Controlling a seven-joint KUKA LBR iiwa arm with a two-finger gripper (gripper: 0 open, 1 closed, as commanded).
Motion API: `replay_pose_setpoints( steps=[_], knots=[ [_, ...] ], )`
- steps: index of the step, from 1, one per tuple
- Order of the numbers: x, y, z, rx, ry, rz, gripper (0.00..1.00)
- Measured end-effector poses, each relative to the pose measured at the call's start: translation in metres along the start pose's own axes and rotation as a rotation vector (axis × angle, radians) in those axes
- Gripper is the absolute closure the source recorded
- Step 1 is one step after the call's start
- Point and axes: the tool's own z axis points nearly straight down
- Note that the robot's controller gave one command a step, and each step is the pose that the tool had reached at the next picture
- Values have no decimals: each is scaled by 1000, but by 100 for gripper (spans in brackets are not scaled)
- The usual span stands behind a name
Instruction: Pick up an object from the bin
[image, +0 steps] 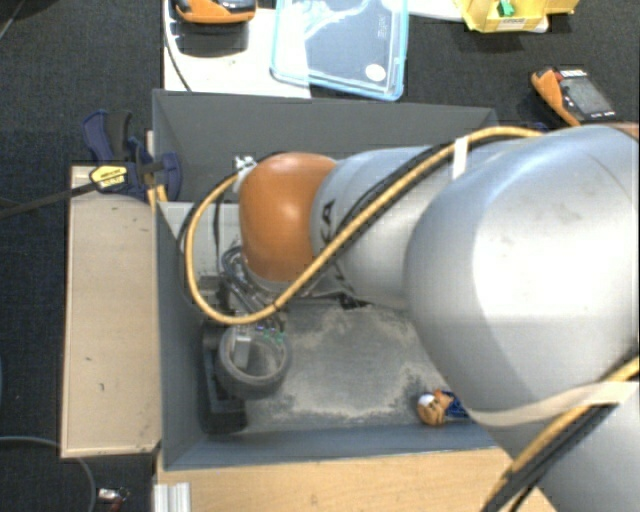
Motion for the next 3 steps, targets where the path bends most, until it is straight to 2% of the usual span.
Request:
replay_pose_setpoints(
  steps=[1,3],
  knots=[
    [-25,-32,7,-12,-40,-397,100],
    [-25,-32,-1,-13,-41,-396,100]
  ],
)
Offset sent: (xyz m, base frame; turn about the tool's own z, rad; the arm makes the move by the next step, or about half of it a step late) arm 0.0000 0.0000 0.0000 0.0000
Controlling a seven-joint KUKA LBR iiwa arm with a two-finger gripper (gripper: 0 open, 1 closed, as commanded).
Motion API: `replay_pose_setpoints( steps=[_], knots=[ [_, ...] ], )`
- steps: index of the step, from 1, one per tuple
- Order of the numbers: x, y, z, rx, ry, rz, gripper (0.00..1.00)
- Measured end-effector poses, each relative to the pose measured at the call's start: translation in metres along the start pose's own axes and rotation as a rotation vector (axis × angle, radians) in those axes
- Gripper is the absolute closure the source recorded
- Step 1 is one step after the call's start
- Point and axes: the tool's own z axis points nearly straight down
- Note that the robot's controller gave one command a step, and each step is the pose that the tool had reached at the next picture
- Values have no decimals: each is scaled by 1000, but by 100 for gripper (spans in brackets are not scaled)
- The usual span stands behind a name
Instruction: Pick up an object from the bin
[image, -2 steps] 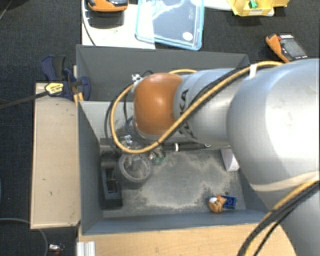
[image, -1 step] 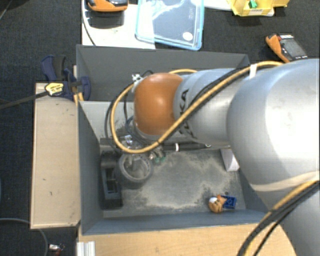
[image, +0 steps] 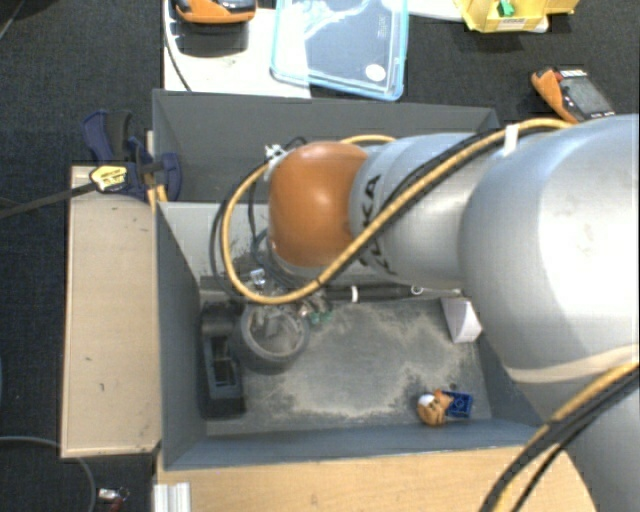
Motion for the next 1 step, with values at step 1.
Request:
replay_pose_setpoints(
  steps=[1],
  knots=[
    [2,-1,-39,3,10,2,100]
  ],
)
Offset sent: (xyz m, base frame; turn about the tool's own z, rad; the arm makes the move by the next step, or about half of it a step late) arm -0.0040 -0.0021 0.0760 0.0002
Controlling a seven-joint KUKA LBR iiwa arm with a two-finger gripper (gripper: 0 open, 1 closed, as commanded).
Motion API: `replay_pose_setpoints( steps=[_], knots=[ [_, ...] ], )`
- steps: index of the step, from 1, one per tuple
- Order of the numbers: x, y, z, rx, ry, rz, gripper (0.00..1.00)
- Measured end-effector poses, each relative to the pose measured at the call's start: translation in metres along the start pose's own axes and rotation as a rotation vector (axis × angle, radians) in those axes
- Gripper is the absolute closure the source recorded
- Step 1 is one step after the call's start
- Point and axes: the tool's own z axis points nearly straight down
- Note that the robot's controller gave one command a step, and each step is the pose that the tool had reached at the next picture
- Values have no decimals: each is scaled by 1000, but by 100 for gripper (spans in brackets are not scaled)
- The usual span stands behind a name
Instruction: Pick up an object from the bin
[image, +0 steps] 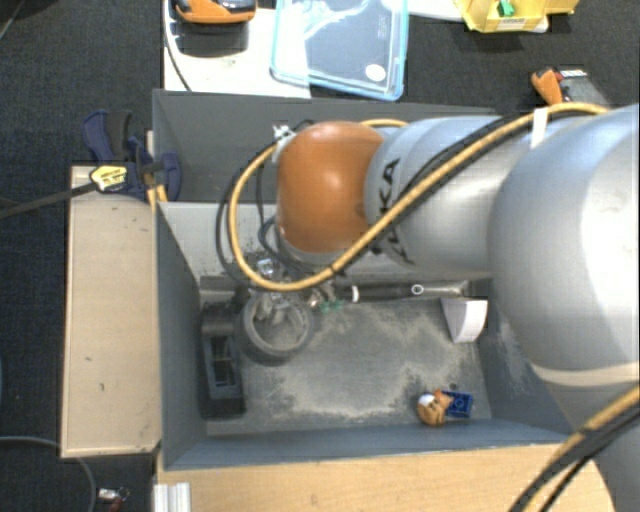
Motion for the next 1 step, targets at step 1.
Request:
replay_pose_setpoints(
  steps=[1],
  knots=[
    [-2,0,-26,0,-3,1,100]
  ],
)
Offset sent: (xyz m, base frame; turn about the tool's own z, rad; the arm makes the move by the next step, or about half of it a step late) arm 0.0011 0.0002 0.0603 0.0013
